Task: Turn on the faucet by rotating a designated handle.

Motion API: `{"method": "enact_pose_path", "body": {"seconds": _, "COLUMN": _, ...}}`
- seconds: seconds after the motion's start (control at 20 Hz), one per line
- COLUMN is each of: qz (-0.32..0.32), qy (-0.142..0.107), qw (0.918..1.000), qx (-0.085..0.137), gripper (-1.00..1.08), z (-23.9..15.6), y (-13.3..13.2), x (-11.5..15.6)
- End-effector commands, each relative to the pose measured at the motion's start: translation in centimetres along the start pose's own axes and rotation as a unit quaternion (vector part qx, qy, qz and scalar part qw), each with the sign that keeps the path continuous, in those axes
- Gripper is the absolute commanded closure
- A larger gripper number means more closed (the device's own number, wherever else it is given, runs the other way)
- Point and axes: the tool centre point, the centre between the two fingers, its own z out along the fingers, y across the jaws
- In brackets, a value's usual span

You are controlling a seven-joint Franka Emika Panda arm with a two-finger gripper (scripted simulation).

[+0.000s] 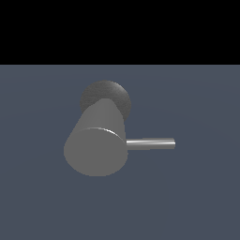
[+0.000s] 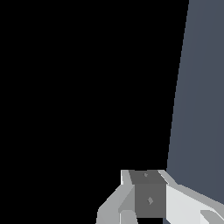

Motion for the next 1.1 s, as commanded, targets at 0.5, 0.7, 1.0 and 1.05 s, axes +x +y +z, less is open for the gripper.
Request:
{"method": "enact_pose_path", "body": {"seconds": 0.5, "qz": 0.166, "qy": 0.164, "qw": 0.9685, "qx": 0.086, "gripper": 1.08, "z": -6.2, "y": 11.3, "x": 4.3}}
{"method": "enact_pose_path", "body": {"seconds": 0.7, "qz": 0.207, "qy": 0.196, "qw": 0.9537, "qx": 0.095, "gripper": 1.08, "z": -7.3, "y": 14.5, "x": 4.4}}
{"method": "enact_pose_path", "body": {"seconds": 1.0, "qz": 0.249, "qy": 0.226, "qw": 0.9365, "qx": 0.1, "gripper": 1.08, "z": -8.2, "y": 17.8, "x": 4.2}}
{"method": "enact_pose_path", "body": {"seconds": 1.05, "qz": 0.254, "qy": 0.229, "qw": 0.9342, "qx": 0.101, "gripper": 1.08, "z": -8.2, "y": 18.2, "x": 4.1}}
